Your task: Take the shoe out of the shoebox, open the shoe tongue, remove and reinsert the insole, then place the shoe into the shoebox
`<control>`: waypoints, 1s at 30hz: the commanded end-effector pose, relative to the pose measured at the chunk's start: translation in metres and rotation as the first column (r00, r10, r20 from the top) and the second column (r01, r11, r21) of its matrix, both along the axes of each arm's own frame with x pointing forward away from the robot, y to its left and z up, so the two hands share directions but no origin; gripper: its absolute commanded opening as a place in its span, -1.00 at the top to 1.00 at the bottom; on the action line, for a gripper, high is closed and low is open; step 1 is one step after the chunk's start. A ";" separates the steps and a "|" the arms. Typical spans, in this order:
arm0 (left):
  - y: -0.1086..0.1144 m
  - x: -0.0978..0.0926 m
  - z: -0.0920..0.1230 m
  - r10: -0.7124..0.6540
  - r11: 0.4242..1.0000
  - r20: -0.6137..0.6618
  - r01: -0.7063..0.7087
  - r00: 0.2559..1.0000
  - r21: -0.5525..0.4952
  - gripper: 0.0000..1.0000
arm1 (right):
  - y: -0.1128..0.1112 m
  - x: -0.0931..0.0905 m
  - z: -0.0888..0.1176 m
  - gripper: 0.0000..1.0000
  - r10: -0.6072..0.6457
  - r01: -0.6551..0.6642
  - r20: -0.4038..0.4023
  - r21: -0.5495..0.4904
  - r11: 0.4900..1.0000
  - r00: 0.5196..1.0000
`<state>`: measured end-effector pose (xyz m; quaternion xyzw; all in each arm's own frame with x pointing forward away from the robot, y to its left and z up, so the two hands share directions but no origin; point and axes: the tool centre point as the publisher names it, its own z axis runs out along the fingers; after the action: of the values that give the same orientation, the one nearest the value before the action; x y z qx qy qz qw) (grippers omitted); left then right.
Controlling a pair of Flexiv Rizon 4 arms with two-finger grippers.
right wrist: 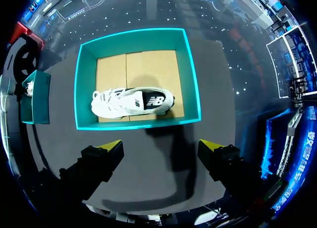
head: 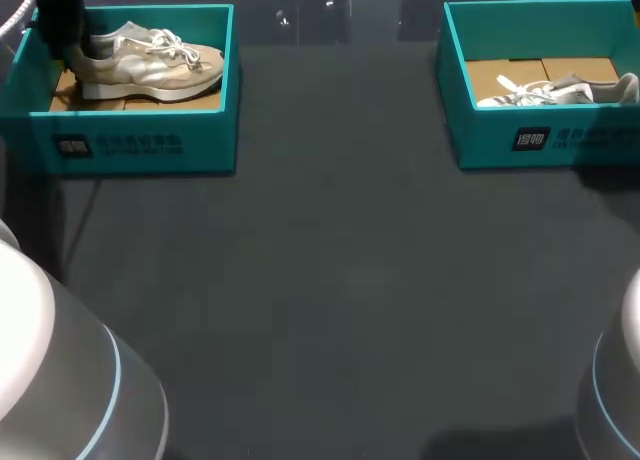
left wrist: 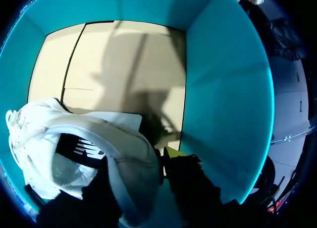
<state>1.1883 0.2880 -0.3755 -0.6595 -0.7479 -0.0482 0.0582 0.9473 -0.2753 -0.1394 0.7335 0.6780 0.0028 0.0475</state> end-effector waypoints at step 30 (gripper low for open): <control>0.011 -0.020 0.080 0.001 0.997 0.059 0.004 0.998 -0.072 1.00 | 0.000 0.000 0.000 -1.00 -0.001 0.001 0.000 -0.001 1.000 1.000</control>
<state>1.1835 0.3004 -0.3129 -0.6594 -0.7509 -0.0318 0.0201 0.9473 -0.2753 -0.1393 0.7335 0.6781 0.0028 0.0475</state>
